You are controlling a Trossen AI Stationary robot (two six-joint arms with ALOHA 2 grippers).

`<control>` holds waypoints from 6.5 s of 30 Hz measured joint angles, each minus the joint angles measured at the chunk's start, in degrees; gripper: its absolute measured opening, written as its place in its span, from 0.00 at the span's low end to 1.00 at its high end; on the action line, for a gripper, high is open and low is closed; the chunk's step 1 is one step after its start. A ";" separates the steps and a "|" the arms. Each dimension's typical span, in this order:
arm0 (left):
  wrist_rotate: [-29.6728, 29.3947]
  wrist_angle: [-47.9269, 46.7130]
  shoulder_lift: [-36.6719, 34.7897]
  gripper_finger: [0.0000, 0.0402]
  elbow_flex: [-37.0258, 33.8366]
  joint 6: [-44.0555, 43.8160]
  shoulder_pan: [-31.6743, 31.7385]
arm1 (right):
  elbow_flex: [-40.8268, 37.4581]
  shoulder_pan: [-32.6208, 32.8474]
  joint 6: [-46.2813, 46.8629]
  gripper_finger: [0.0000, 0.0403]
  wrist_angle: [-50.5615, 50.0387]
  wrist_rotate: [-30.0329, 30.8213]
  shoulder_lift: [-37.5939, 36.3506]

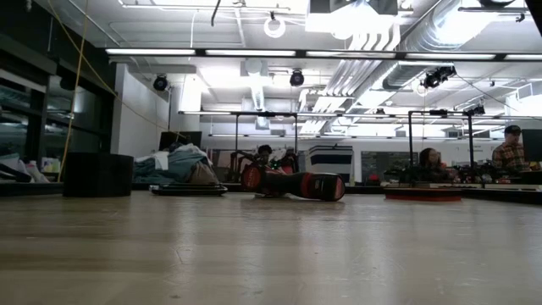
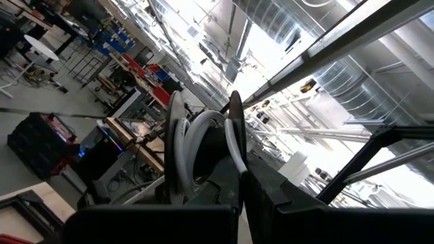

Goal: Coil cords
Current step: Coil the white cable wire into the black spool

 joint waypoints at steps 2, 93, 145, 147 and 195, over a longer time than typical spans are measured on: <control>0.00 0.31 -0.03 0.00 0.00 0.42 0.00 | 0.00 -0.12 0.24 0.32 -1.77 0.60 0.00; -11.06 -7.50 4.00 0.00 0.04 -3.59 0.01 | 0.04 7.49 -5.97 0.01 7.01 3.69 -0.42; 6.17 -1.99 13.75 0.00 3.89 -34.69 -6.04 | 0.02 9.84 -35.33 0.00 20.69 -0.38 3.26; 4.99 -3.56 13.61 0.00 3.89 -33.00 -6.24 | 0.02 10.00 -36.24 0.00 22.30 -0.68 3.26; 3.96 1.69 15.87 0.00 3.82 -25.71 -0.36 | 0.02 6.70 -47.45 0.00 28.79 1.30 8.59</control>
